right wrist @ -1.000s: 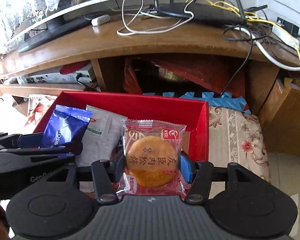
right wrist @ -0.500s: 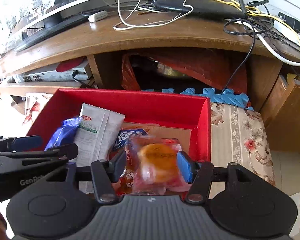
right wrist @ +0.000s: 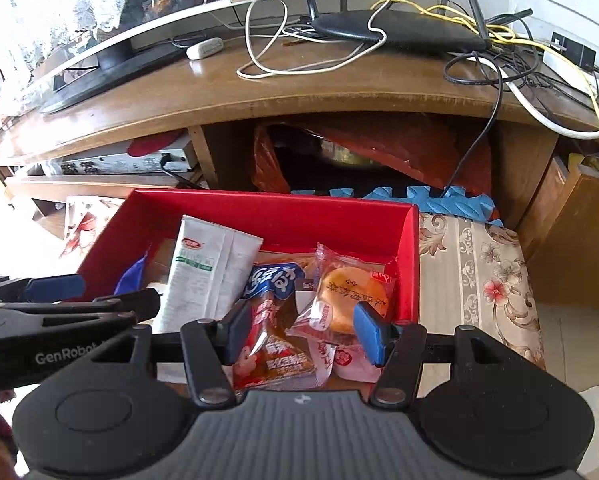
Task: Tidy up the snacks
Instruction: 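Open both grippers to release the wafer packet and cake into the box, then withdraw both grippers from the box toward the sausage pack and Kaprons wafer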
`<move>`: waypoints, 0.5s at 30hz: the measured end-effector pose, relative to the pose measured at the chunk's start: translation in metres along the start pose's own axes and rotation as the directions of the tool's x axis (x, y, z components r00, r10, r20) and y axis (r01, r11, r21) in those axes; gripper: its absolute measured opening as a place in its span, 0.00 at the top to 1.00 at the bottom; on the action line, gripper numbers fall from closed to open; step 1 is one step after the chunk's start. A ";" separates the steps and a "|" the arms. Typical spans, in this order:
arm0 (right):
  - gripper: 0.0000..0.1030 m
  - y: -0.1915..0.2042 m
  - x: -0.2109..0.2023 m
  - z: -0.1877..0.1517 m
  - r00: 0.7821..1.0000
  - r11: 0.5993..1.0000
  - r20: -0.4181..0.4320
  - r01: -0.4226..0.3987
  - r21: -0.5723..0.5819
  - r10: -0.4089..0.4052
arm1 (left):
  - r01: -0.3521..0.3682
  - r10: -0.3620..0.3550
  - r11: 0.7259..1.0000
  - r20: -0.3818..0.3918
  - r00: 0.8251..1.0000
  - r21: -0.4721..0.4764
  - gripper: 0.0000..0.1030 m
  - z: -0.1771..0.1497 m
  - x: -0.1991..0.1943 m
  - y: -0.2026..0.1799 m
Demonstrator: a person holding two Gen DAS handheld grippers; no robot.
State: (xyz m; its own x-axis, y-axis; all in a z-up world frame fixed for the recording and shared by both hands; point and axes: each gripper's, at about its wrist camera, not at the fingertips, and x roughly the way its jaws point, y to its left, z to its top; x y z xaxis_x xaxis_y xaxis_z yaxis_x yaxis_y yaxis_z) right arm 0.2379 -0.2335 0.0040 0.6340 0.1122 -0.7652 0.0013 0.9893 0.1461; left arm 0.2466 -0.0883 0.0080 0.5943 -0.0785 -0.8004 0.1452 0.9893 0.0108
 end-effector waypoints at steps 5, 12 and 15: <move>0.48 0.009 -0.011 -0.009 1.000 1.000 -0.002 -0.013 -0.020 0.013 | 0.004 -0.004 1.000 0.001 1.000 -0.013 0.22 -0.008 -0.012 0.009; 0.48 0.012 -0.027 -0.025 1.000 0.999 -0.003 -0.026 -0.029 0.026 | 0.017 -0.017 0.999 -0.010 1.000 -0.032 0.22 -0.029 -0.030 0.023; 0.48 0.014 -0.036 -0.031 0.999 0.999 0.003 -0.039 -0.023 0.039 | 0.026 -0.028 0.999 -0.025 0.999 -0.048 0.21 -0.040 -0.036 0.028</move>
State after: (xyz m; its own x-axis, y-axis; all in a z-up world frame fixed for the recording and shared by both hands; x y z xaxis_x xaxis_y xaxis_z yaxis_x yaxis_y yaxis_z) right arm 0.1911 -0.2209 0.0139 0.6359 0.1508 -0.7569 -0.0415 0.9860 0.1615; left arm 0.1977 -0.0527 0.0131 0.5700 -0.1027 -0.8152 0.1230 0.9916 -0.0390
